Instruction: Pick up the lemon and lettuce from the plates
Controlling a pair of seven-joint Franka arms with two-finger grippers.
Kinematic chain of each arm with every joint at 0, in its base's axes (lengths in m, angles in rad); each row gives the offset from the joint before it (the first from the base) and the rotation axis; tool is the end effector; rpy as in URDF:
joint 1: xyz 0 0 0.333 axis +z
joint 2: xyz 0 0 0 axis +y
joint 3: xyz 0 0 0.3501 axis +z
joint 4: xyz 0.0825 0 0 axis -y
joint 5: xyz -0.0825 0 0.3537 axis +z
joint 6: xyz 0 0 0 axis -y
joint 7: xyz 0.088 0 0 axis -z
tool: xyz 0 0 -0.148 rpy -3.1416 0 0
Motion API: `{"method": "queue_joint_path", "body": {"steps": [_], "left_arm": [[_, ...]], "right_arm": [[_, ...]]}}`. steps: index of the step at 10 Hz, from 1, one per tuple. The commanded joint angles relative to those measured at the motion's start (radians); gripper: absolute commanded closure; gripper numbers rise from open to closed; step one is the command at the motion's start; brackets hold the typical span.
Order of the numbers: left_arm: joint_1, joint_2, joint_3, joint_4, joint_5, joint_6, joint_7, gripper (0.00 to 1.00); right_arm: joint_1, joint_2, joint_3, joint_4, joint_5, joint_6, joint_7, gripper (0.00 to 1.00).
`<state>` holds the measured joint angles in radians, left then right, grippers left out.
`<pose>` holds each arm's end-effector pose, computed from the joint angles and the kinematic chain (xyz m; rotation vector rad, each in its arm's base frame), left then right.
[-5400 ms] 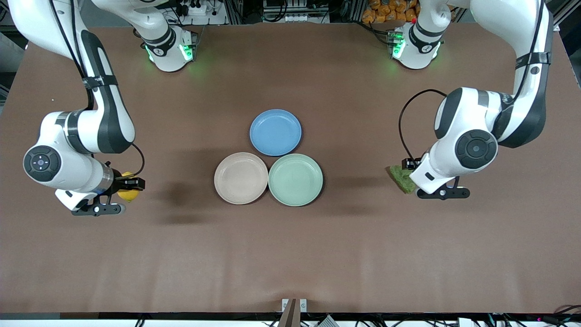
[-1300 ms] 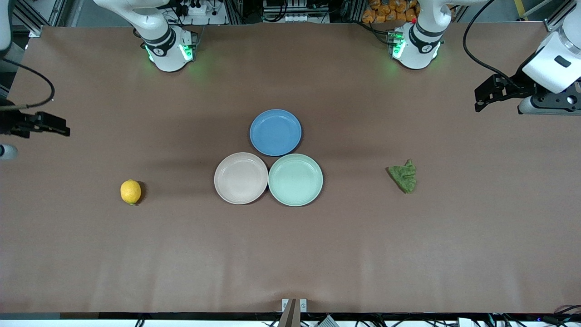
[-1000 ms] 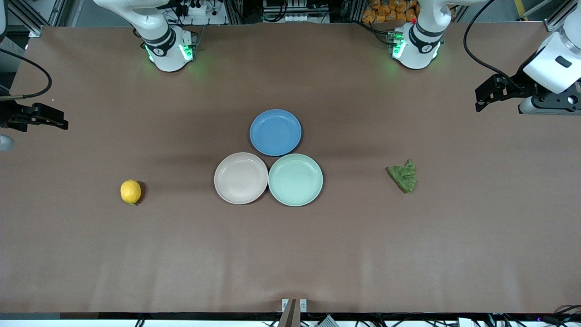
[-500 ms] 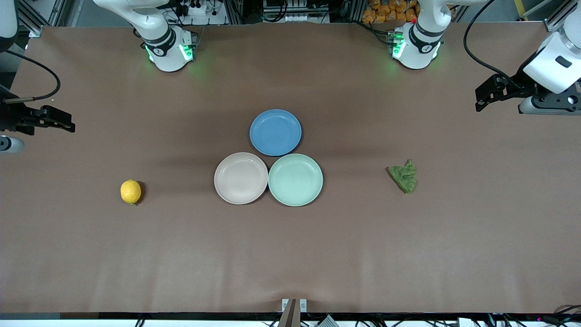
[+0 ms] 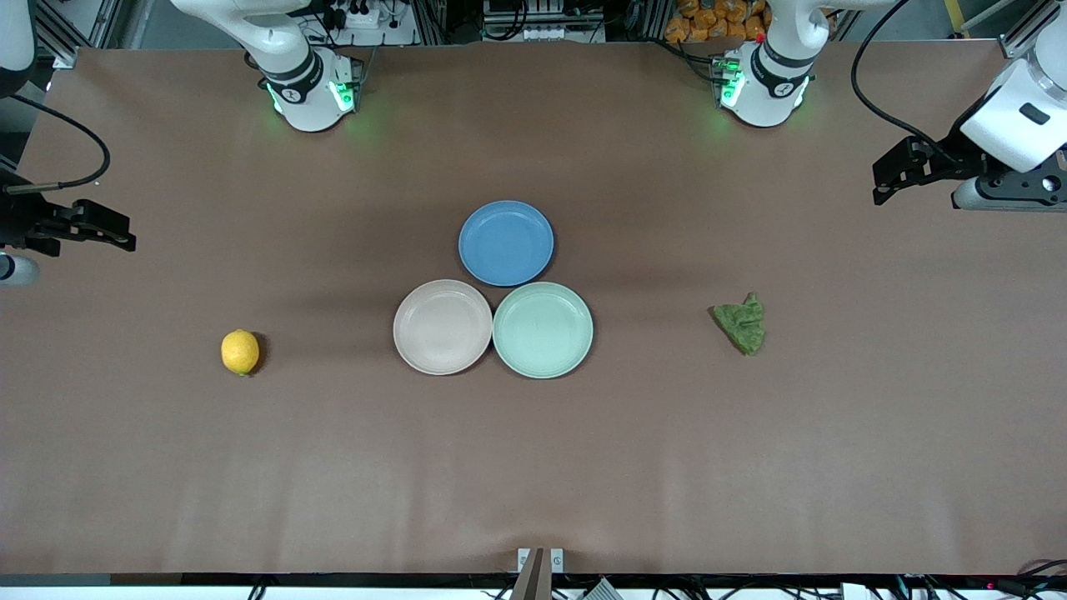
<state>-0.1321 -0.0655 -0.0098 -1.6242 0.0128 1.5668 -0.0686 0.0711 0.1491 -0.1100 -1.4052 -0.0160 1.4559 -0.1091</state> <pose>0.4965 -0.0692 0.6273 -3.1270 0.1145 -0.0148 0.5584 -0.0192 0.5999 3.1108 0.1082 -0.1552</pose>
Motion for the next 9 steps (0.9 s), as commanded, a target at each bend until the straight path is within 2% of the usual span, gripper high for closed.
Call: {"method": "queue_joint_path", "body": {"steps": [1, 9], "left_arm": [[0.008, 0.007, -0.002, 0.020, -0.010, -0.022, 0.026, 0.00], [0.008, 0.007, -0.002, 0.021, -0.011, -0.022, 0.024, 0.00]], "right_arm": [[-0.008, -0.029, 0.003, -0.032, 0.002, 0.031, 0.014, 0.00], [-0.008, -0.029, 0.001, -0.029, 0.002, 0.049, 0.014, 0.00]]}}
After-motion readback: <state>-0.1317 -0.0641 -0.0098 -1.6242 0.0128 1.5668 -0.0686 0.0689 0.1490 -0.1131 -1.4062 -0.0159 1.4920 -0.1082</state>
